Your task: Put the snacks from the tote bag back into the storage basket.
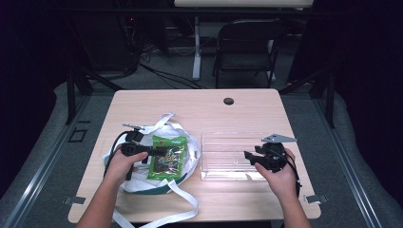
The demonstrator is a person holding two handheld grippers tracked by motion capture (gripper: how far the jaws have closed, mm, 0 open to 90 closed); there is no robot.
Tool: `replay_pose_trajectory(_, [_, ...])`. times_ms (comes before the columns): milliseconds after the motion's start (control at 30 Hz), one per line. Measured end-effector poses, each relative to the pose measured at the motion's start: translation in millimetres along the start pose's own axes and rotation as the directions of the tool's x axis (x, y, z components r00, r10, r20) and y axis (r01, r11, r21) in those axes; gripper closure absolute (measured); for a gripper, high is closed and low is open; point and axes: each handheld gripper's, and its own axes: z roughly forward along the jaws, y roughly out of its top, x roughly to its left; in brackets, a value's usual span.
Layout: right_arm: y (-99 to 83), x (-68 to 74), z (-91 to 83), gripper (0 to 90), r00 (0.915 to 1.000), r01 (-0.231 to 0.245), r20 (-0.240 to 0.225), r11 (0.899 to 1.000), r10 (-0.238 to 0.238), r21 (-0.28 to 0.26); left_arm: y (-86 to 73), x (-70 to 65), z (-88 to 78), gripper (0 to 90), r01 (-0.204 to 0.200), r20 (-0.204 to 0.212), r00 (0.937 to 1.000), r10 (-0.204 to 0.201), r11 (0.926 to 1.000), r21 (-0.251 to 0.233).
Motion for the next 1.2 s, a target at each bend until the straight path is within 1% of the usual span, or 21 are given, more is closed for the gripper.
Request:
replay_pose_trajectory(100, [-0.1, 0.1, 0.3, 48.4, 1.0000, -0.002, 0.001, 1.000, 0.002, -0.001, 0.5, -0.8, -2.1, 60.4, -0.015, 0.019, 0.9997, 0.015, 0.9999, 0.004])
replay_pose_trajectory(167, [-0.1, 0.2, 0.1, 48.4, 1.0000, -0.003, 0.002, 1.000, 0.003, 0.001, 0.6, -1.5, -2.5, 60.8, -0.018, 0.025, 0.9995, 0.018, 0.9998, 0.002])
replay_pose_trajectory(300, [-0.1, 0.2, 0.3, 48.4, 1.0000, -0.002, 0.003, 1.000, 0.002, 0.002, 0.8, -3.1, -2.0, 61.0, -0.038, 0.038, 0.9986, 0.038, 0.9991, 0.017])
replay_pose_trajectory(333, [-0.2, 0.2, 0.4, 48.4, 1.0000, -0.002, 0.003, 1.000, 0.002, 0.002, 0.8, -3.5, -1.8, 61.0, -0.049, 0.039, 0.9981, 0.048, 0.9985, 0.024])
replay_pose_trajectory(467, [-0.4, 0.2, 1.0, 48.4, 1.0000, -0.003, 0.002, 1.000, 0.003, 0.000, 0.7, -4.3, -0.6, 61.0, -0.061, 0.045, 0.9972, 0.059, 0.9976, 0.034])
replay_pose_trajectory(633, [-0.5, 0.3, 1.0, 48.4, 1.0000, -0.002, 0.002, 1.000, 0.002, 0.001, 0.2, -5.2, 1.4, 61.0, -0.067, 0.052, 0.9966, 0.064, 0.9962, 0.055])
replay_pose_trajectory(867, [-0.5, 0.4, 1.3, 48.4, 1.0000, 0.001, -0.001, 1.000, -0.001, 0.005, -0.1, -7.4, 4.7, 61.0, -0.085, 0.049, 0.9955, 0.082, 0.9934, 0.077])
replay_pose_trajectory(1200, [-0.6, -0.2, 1.9, 48.5, 1.0000, 0.001, 0.002, 1.000, -0.001, 0.002, -1.0, -8.3, 6.8, 62.6, -0.094, 0.060, 0.9943, 0.088, 0.9908, 0.097])
